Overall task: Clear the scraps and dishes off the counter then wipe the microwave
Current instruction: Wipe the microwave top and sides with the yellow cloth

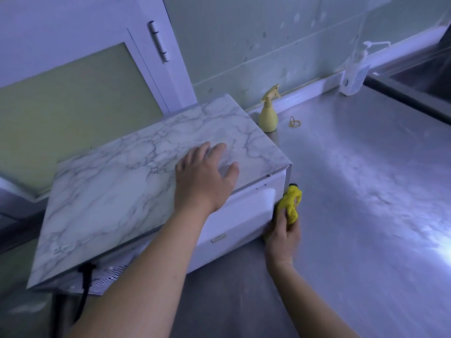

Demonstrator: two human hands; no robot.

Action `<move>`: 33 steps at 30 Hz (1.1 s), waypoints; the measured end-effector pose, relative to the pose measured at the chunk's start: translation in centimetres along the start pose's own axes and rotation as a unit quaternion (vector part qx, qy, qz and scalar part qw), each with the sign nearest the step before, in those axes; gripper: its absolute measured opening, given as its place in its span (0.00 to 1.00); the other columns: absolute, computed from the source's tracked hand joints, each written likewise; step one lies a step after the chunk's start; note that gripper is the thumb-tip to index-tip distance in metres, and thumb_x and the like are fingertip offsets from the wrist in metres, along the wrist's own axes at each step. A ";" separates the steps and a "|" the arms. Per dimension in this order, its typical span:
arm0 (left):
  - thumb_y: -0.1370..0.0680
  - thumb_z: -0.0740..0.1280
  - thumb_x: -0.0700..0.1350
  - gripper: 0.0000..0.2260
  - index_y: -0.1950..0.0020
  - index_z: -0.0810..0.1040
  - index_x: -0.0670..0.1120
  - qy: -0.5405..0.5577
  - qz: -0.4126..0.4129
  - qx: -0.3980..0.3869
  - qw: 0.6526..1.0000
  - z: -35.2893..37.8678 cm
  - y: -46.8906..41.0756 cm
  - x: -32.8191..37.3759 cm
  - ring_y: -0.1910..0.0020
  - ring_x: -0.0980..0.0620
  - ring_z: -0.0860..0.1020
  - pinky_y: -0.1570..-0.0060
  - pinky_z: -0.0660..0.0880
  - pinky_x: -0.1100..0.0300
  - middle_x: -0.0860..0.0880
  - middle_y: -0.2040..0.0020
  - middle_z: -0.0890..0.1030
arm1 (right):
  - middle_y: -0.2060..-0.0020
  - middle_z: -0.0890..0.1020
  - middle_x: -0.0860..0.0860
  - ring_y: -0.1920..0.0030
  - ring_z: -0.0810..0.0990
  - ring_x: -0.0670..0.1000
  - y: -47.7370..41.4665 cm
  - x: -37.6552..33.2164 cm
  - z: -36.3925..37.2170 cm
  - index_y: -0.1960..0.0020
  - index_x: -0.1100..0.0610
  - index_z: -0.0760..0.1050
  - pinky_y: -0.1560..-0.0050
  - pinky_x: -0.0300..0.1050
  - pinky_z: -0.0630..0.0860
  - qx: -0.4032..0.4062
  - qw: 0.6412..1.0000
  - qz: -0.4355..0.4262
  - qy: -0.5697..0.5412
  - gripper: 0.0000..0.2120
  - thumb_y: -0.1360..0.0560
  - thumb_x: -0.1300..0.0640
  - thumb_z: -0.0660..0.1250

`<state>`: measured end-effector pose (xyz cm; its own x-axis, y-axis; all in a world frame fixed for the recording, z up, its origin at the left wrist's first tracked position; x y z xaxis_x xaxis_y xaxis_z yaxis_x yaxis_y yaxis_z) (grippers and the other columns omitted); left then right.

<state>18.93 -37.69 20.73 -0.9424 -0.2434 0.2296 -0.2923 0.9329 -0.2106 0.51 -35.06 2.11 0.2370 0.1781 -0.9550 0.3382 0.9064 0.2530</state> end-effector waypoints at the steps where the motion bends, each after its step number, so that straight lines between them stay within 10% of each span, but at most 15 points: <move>1: 0.21 0.58 0.63 0.24 0.26 0.66 0.60 -0.001 0.000 0.000 1.000 0.0 0.0 0.0 0.24 0.49 0.59 0.26 0.53 0.49 0.53 0.23 0.65 | 0.38 0.79 0.35 0.33 0.76 0.47 0.1 1.0 -0.3 0.37 0.36 0.77 0.30 0.62 0.70 0.002 0.999 0.035 -0.003 0.17 0.24 0.41 0.62; 13: 0.25 0.58 0.65 0.26 0.28 0.70 0.59 0.041 -0.011 0.005 0.999 -0.2 -0.3 -0.6 0.25 0.52 0.61 0.26 0.55 0.50 0.55 0.25 0.68 | 0.47 0.84 0.49 0.47 0.82 0.53 -3.1 4.0 -1.5 0.37 0.46 0.76 0.49 0.50 0.78 -0.066 0.968 0.236 -0.051 0.13 0.19 0.45 0.62; 17: 0.25 0.61 0.64 0.25 0.30 0.73 0.57 0.053 -0.015 0.012 0.998 -0.5 -0.2 -0.4 0.26 0.52 0.64 0.27 0.58 0.51 0.55 0.28 0.71 | 0.46 0.83 0.51 0.47 0.83 0.56 -4.4 1.6 -4.2 0.36 0.48 0.72 0.48 0.61 0.80 -0.088 0.959 0.264 -0.052 0.13 0.17 0.45 0.60; 20: 0.24 0.66 0.57 0.20 0.34 0.78 0.53 0.099 -0.033 0.024 0.994 -1.1 -0.1 -0.4 0.31 0.51 0.70 0.29 0.62 0.54 0.54 0.32 0.77 | 0.61 0.85 0.43 0.63 0.87 0.48 -3.9 -1.3 -7.2 0.41 0.44 0.73 0.64 0.52 0.80 -0.101 0.967 0.229 -0.055 0.07 0.18 0.45 0.61; 25: 0.24 0.67 0.51 0.09 0.49 0.84 0.50 0.253 -0.124 0.048 0.958 -2.6 2.2 -1.7 0.42 0.51 0.79 0.39 0.74 0.57 0.53 0.45 0.84 | 0.68 0.85 0.40 0.69 0.84 0.42 -3.0 -7.2 -9.7 0.48 0.42 0.75 0.61 0.51 0.75 -0.164 0.977 0.136 0.008 0.05 0.17 0.48 0.61; 33: 0.22 0.66 0.52 0.19 0.32 0.77 0.52 0.088 -0.183 0.005 0.979 -6.8 8.7 -10.4 0.31 0.45 0.72 0.32 0.69 0.50 0.49 0.29 0.74 | 0.63 0.74 0.54 0.62 0.74 0.52 -1.3 -18.6 -5.9 0.46 0.45 0.79 0.60 0.52 0.74 -0.253 0.951 -0.162 0.070 0.09 0.22 0.49 0.63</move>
<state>27.27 -25.20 22.99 -0.7320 -0.5101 0.4516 -0.6074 0.7889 -0.0933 -9.69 -37.28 18.63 0.0585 -0.1256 -0.9904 -0.1170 0.9844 -0.1318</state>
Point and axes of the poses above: each hand's wrist, its own y-axis away from the middle knuckle, its own z-axis out of the palm, x = y × z, the point moved 6 cm from there along -y, towards the middle knuckle
